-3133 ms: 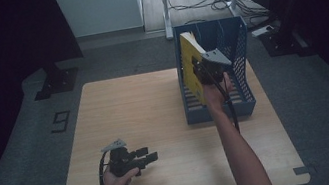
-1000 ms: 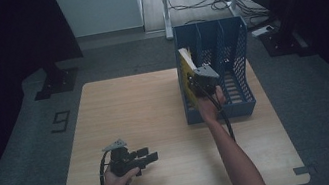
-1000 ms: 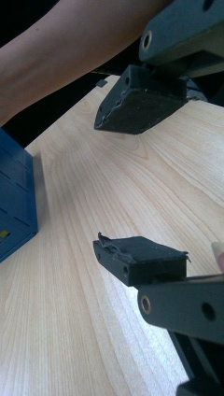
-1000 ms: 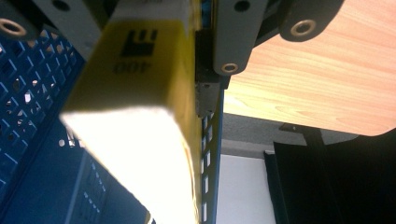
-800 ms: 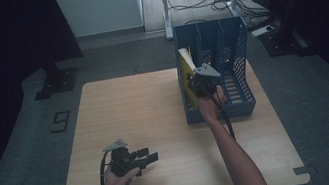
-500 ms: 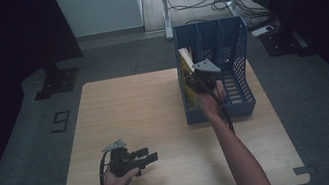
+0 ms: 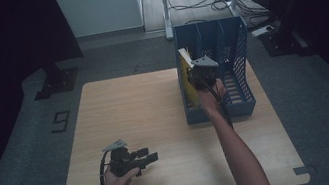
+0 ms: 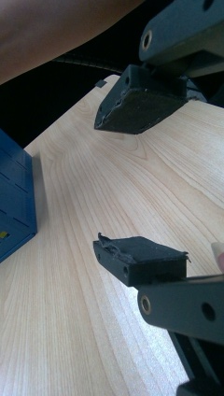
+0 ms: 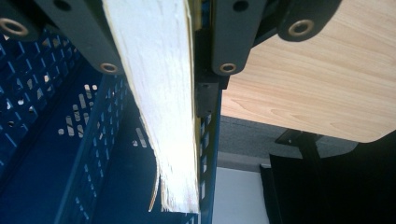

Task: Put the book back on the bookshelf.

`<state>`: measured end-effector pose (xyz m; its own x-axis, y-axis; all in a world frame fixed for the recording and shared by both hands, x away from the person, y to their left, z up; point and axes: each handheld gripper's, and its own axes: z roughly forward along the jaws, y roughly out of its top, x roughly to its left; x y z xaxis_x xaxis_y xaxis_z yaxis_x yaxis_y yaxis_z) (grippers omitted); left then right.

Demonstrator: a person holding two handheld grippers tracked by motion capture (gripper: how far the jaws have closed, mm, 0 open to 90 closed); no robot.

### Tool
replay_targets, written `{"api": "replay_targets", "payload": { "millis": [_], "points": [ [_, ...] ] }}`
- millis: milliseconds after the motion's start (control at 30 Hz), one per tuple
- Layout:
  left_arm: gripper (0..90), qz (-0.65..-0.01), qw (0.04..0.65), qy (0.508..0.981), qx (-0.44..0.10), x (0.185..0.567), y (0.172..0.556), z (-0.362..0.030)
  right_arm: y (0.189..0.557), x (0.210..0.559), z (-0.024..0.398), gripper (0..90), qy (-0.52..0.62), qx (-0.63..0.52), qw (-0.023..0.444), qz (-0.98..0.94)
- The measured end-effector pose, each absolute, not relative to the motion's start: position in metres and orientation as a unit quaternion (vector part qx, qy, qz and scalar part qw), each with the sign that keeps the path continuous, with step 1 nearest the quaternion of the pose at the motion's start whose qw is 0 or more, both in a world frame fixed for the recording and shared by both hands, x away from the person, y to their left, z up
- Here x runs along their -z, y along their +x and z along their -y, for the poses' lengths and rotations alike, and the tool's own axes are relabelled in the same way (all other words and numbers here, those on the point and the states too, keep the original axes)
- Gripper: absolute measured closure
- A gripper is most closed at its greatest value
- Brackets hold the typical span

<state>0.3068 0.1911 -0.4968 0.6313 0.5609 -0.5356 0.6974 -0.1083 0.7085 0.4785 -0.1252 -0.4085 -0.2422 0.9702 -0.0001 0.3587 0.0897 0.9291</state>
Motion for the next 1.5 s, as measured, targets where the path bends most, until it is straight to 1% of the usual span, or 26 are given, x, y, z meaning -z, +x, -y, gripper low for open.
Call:
{"api": "replay_targets", "payload": {
  "millis": [333,567,967,1233,1500],
  "points": [
    [36.6,-0.423,0.52,0.739,0.067,0.494,0.305,-0.192,0.478,0.404,0.126,74.6,0.517,-0.438,0.347,-0.649],
    [36.6,-0.425,0.521,0.737,0.067,0.495,0.307,-0.194,0.482,0.402,0.124,74.7,0.519,-0.443,0.358,-0.637],
    [36.6,-0.432,0.522,0.733,0.068,0.496,0.31,-0.199,0.499,0.403,0.116,74.7,0.526,-0.453,0.371,-0.617],
    [36.7,-0.436,0.524,0.728,0.069,0.497,0.311,-0.203,0.512,0.41,0.112,74.7,0.528,-0.453,0.377,-0.611],
    [36.7,-0.439,0.523,0.727,0.069,0.498,0.312,-0.204,0.522,0.408,0.11,74.7,0.528,-0.455,0.383,-0.606]
  ]
}}
